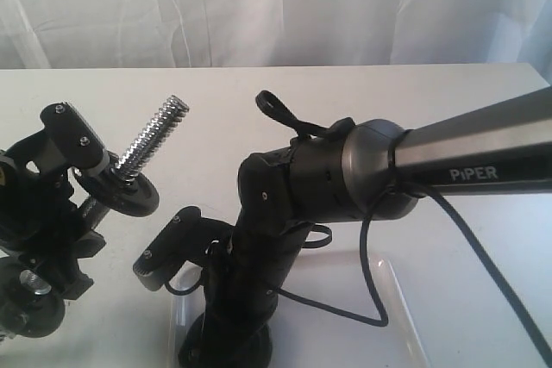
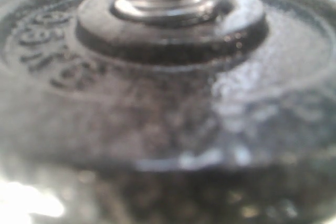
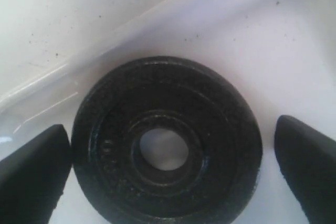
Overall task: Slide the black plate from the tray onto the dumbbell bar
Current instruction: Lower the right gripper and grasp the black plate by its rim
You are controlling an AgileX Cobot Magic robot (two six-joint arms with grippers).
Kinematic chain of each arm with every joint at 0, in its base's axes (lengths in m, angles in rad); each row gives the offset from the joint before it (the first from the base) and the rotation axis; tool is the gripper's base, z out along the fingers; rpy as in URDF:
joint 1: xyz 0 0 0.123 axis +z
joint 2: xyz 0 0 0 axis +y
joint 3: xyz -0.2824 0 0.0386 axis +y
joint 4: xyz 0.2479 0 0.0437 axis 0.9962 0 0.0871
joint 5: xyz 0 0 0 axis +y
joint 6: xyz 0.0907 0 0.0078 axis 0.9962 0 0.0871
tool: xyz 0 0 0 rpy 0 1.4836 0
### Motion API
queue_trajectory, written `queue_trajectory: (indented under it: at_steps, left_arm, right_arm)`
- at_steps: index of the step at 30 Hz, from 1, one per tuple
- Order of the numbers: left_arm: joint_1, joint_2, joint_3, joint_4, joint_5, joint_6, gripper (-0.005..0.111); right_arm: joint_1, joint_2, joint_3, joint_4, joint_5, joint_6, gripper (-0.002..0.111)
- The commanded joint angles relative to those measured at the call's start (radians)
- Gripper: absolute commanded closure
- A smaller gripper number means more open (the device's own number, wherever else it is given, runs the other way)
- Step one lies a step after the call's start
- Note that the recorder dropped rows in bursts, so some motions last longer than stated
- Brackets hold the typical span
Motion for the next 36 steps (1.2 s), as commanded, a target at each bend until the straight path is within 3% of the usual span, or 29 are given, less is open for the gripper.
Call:
queue_trajectory:
  at_steps: [1, 13, 24, 36]
  left_arm:
    - [0.002, -0.051, -0.029, -0.018, -0.457, 0.0, 0.107]
    - [0.002, -0.051, -0.029, -0.018, -0.459, 0.0, 0.107]
    - [0.002, -0.051, -0.029, -0.018, -0.461, 0.0, 0.107]
    - [0.002, -0.051, -0.029, -0.018, -0.461, 0.0, 0.107]
  right_arm:
    - [0.0, 0.023, -0.008, -0.032, 0.056, -0.009, 0.009]
    - [0.002, 0.023, -0.047, -0.099, 0.178, 0.016, 0.005]
    - [0.077, 0.023, -0.047, -0.148, 0.101, 0.048, 0.005]
    - [0.08, 0.069, -0.047, -0.219, 0.068, 0.098, 0.005]
